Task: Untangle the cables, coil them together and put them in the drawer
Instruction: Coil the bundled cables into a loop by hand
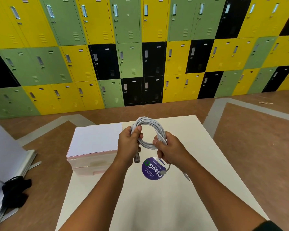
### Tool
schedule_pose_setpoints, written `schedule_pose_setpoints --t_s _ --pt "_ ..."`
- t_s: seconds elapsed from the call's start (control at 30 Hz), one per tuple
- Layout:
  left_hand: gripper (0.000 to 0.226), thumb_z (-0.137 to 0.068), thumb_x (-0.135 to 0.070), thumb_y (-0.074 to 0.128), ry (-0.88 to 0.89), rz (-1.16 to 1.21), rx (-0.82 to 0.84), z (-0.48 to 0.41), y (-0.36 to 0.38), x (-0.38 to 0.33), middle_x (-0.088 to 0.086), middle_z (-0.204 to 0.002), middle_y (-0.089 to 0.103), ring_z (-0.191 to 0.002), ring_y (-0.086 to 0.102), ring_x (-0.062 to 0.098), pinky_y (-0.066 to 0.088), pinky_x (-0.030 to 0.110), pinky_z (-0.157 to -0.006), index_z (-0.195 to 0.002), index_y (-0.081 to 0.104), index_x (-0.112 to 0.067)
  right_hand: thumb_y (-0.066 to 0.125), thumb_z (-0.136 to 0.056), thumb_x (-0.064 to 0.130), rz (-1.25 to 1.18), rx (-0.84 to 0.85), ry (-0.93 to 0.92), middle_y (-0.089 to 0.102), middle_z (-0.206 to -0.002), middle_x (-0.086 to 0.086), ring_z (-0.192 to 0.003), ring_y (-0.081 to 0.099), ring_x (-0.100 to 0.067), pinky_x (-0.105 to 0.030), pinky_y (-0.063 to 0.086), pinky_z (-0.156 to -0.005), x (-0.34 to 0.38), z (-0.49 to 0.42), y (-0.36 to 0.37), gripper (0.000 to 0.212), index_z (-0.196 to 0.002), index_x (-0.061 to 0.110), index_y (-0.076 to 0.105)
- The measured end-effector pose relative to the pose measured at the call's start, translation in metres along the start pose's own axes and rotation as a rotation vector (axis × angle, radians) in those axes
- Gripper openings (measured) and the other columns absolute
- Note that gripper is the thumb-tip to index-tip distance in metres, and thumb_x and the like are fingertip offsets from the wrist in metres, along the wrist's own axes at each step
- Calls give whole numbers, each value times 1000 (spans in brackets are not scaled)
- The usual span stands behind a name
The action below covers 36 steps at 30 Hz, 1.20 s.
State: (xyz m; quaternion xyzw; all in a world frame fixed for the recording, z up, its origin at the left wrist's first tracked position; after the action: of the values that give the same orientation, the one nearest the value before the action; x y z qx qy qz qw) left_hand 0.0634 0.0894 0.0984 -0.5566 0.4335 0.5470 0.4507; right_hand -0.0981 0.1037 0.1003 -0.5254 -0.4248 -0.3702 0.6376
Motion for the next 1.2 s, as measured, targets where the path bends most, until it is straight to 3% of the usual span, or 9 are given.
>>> schedule_pose_setpoints --t_s 0.1,0.3,0.43,0.6,0.8,0.93,1.1,1.2 --pt "28 -102 -35 50 -26 28 -1 -1 -3 1 1 -69 56 -53 45 9 41 22 -45 -99 63 -11 60 -96 38 5 28 -11 55 -64 11 -52 48 -3 -23 42 -53 -4 -1 -4 18 -105 23 60" --pt "28 -102 -37 49 -64 69 2 2 1 4 2 -70 56 -52 45 10 41 23 -46 -97 62 -13 57 -98 39 86 -91 -70 58 -75 4 -66 52 -10 -29 46 -64 -3 -1 1 20 -101 20 60" --pt "31 -102 -38 48 -47 59 54 4 3 2 2 -71 56 -53 46 10 41 23 -46 -101 61 -10 72 -85 46 41 -66 10 61 -75 6 -62 54 -9 -25 44 -57 -2 -1 0 31 -100 21 61" --pt "31 -102 -38 49 -17 31 69 5 3 1 0 -71 58 -52 48 7 42 23 -47 -99 62 -10 66 -93 34 -94 -28 84 55 -68 -4 -57 48 -15 -27 44 -51 -1 -3 0 23 -92 12 59" --pt "32 -103 -34 49 -81 139 102 7 3 0 3 -71 55 -50 43 10 39 23 -44 -102 60 -4 65 -94 22 -169 11 25 57 -64 -4 -57 47 -16 -30 41 -49 -1 -2 -3 14 -97 9 61" --pt "24 -104 -31 47 -137 254 65 6 0 -3 0 -67 50 -46 36 9 34 22 -42 -96 56 -10 67 -94 24 -209 26 -47 51 -56 6 -52 45 -10 -28 41 -48 -5 -2 -8 14 -102 13 66" --pt "20 -104 -28 48 -197 430 -11 1 -7 -5 -1 -65 47 -43 31 6 30 20 -38 -94 55 -13 56 -100 34 119 -66 -180 50 -58 6 -55 46 -10 -41 47 -57 -22 -2 -17 23 -86 16 63" --pt "20 -105 -27 47 -217 503 -20 2 -7 -6 -1 -65 46 -40 30 5 29 19 -37 -92 54 -13 43 -103 41 350 -179 -285 50 -61 6 -56 45 -11 -35 40 -53 -36 2 -16 31 -87 17 53"
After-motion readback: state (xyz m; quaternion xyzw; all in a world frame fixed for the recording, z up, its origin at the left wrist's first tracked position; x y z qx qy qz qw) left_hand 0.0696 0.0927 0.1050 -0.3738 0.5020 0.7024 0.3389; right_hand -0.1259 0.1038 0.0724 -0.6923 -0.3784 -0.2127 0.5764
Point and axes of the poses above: each hand's wrist, its own z-axis away from the middle knuckle, its own y-axis out of the palm, x = y × z, the point moved 1 cm from there along -z, towards the middle knuckle
